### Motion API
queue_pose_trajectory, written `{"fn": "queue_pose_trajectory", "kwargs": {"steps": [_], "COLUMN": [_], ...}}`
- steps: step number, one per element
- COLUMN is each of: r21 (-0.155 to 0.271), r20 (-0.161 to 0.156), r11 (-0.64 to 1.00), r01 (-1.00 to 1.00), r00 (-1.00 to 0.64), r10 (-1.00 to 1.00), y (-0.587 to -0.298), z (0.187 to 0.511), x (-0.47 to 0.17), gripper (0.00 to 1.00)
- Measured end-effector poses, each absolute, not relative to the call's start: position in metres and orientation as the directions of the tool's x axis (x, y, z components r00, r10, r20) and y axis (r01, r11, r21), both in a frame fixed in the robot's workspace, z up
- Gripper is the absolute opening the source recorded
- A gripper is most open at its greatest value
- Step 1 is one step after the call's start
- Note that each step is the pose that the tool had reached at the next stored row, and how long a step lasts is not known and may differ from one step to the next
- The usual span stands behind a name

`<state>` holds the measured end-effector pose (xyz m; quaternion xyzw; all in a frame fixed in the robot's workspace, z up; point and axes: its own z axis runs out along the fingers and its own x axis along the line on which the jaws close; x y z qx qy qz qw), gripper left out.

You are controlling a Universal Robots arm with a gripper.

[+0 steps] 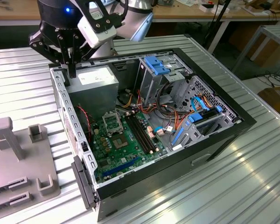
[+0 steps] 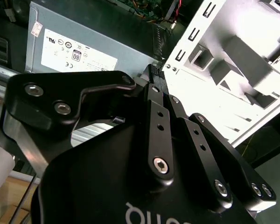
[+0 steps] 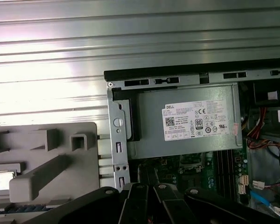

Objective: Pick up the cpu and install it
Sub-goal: 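Reach for the cpu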

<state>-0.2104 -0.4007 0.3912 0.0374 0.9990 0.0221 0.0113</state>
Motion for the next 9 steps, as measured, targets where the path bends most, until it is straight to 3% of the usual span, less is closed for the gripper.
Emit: {"fn": "queue_pose_trajectory", "kwargs": {"steps": [9], "r21": [0.045], "r20": [-0.021], "r11": [0.996], "r01": [0.074], "r00": [-0.997], "r10": [0.075], "y": [-0.401], "z": [0.391], "x": [-0.222], "gripper": [0.11]}}
